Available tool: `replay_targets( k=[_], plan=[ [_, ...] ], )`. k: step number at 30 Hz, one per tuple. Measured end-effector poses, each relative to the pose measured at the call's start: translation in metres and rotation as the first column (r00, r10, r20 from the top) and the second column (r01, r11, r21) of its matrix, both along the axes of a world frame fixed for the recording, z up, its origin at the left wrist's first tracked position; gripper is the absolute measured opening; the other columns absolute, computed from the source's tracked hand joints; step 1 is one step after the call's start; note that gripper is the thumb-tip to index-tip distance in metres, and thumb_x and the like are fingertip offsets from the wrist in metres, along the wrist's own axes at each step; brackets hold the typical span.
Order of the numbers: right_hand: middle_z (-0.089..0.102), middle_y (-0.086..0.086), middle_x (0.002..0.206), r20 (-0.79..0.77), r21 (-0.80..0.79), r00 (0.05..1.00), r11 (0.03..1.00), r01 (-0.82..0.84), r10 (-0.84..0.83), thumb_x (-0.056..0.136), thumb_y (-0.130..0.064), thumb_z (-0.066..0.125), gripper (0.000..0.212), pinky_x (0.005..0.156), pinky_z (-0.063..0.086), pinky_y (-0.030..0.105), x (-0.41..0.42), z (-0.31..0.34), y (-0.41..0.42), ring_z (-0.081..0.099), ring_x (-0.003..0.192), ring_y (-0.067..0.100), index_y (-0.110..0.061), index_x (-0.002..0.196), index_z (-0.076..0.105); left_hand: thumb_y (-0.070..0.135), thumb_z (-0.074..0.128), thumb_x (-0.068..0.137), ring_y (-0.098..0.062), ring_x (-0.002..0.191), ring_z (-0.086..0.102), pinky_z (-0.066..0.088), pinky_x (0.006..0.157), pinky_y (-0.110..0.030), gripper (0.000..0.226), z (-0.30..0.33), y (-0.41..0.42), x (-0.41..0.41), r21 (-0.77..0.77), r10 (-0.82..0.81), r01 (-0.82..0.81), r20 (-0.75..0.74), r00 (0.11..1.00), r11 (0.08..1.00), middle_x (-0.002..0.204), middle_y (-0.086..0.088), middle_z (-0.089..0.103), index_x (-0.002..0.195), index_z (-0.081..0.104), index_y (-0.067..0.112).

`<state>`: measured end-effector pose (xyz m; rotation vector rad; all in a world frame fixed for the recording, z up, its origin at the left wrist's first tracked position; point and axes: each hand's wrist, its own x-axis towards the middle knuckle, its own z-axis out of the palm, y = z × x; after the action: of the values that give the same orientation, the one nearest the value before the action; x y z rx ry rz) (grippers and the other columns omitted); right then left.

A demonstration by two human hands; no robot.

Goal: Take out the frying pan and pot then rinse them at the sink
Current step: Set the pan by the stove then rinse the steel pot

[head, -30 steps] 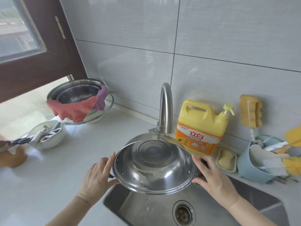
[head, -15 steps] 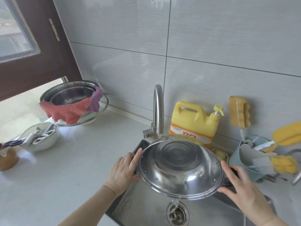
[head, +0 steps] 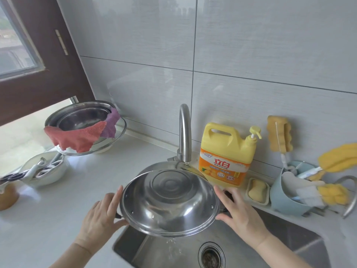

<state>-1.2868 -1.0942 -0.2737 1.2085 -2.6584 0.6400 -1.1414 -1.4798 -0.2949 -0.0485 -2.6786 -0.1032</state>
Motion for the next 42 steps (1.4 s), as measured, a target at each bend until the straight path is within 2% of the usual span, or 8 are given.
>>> replay_targets(
  k=[17, 20, 23, 28, 32, 35, 38, 42],
  plan=[
    [0.046, 0.002, 0.113, 0.067, 0.007, 0.956, 0.958, 0.286, -0.286, 0.066, -0.049, 0.084, 0.114, 0.049, 0.053, 0.025, 0.037, 0.020, 0.119, 0.059, 0.083, 0.013, -0.040, 0.154, 0.012, 0.065, 0.051, 0.078, -0.017, 0.072, 0.051, 0.049, 0.059, -0.031, 0.098, 0.015, 0.100, -0.057, -0.026, -0.198, 0.196, -0.094, 0.976, 0.980, 0.094, -0.003, 0.052, 0.153, 0.014, 0.013],
    [0.046, 0.007, 0.110, 0.041, -0.068, 0.942, 0.940, 0.334, -0.332, 0.088, -0.075, 0.034, 0.079, 0.072, 0.050, 0.013, 0.041, 0.032, 0.146, 0.054, 0.094, 0.008, -0.024, 0.148, 0.033, 0.063, 0.060, 0.079, -0.019, 0.072, 0.053, 0.047, 0.059, -0.031, 0.103, 0.022, 0.127, -0.073, -0.049, -0.264, 0.260, -0.127, 0.956, 0.964, 0.093, -0.003, 0.051, 0.154, 0.011, 0.013],
    [0.046, 0.007, 0.112, 0.100, -0.125, 0.926, 0.918, 0.375, -0.365, 0.082, -0.070, 0.053, 0.082, 0.101, 0.025, -0.001, 0.045, 0.034, 0.164, 0.043, 0.114, -0.016, -0.015, 0.142, 0.043, 0.061, 0.071, 0.074, -0.020, 0.070, 0.056, 0.049, 0.058, -0.032, 0.111, 0.028, 0.146, -0.086, -0.073, -0.318, 0.311, -0.125, 0.940, 0.947, 0.098, -0.002, 0.047, 0.154, 0.011, 0.013],
    [0.044, 0.003, 0.123, 0.149, -0.185, 0.906, 0.889, 0.419, -0.397, 0.078, -0.079, 0.047, 0.084, 0.110, 0.030, 0.016, 0.036, 0.016, 0.187, 0.055, 0.100, 0.009, -0.038, 0.149, 0.034, 0.057, 0.073, 0.076, -0.020, 0.073, 0.055, 0.048, 0.060, -0.032, 0.108, 0.027, 0.157, -0.097, -0.062, -0.348, 0.342, -0.151, 0.925, 0.938, 0.101, -0.002, 0.043, 0.153, 0.012, 0.013],
    [0.048, 0.011, 0.109, 0.014, -0.098, 0.946, 0.942, 0.322, -0.323, 0.087, -0.074, 0.038, 0.089, 0.105, 0.023, 0.005, 0.026, 0.024, 0.160, 0.043, 0.109, -0.008, 0.003, 0.127, 0.056, 0.061, 0.071, 0.076, -0.019, 0.070, 0.053, 0.047, 0.057, -0.032, 0.109, 0.020, 0.144, -0.095, -0.038, -0.300, 0.298, -0.147, 0.942, 0.954, 0.097, -0.002, 0.046, 0.154, 0.011, 0.013],
    [0.048, 0.011, 0.109, -0.041, -0.105, 0.958, 0.955, 0.279, -0.284, 0.090, -0.073, 0.035, 0.081, 0.103, 0.026, 0.004, 0.016, 0.022, 0.139, 0.035, 0.126, -0.015, -0.010, 0.141, 0.043, 0.062, 0.062, 0.081, -0.020, 0.066, 0.055, 0.047, 0.055, -0.032, 0.102, 0.013, 0.124, -0.088, 0.003, -0.247, 0.250, -0.144, 0.958, 0.968, 0.088, -0.003, 0.051, 0.155, 0.011, 0.014],
    [0.047, 0.009, 0.110, -0.100, -0.086, 0.963, 0.966, 0.242, -0.250, 0.090, -0.072, 0.034, 0.076, 0.083, 0.044, 0.023, 0.004, 0.016, 0.118, 0.052, 0.098, 0.009, -0.032, 0.153, 0.021, 0.062, 0.059, 0.080, -0.019, 0.066, 0.055, 0.047, 0.055, -0.031, 0.099, 0.006, 0.098, -0.076, 0.007, -0.194, 0.196, -0.123, 0.973, 0.981, 0.087, -0.003, 0.053, 0.153, 0.014, 0.013],
    [0.047, 0.004, 0.113, 0.022, 0.014, 0.982, 0.982, 0.186, -0.187, 0.050, -0.036, 0.095, 0.135, 0.050, 0.052, 0.026, -0.003, 0.011, 0.077, 0.060, 0.079, 0.015, -0.040, 0.155, 0.010, 0.063, 0.055, 0.081, -0.020, 0.073, 0.053, 0.050, 0.060, -0.033, 0.098, -0.005, 0.058, -0.053, -0.019, -0.160, 0.159, -0.087, 0.983, 0.987, 0.094, -0.003, 0.051, 0.154, 0.013, 0.014]
  ],
)
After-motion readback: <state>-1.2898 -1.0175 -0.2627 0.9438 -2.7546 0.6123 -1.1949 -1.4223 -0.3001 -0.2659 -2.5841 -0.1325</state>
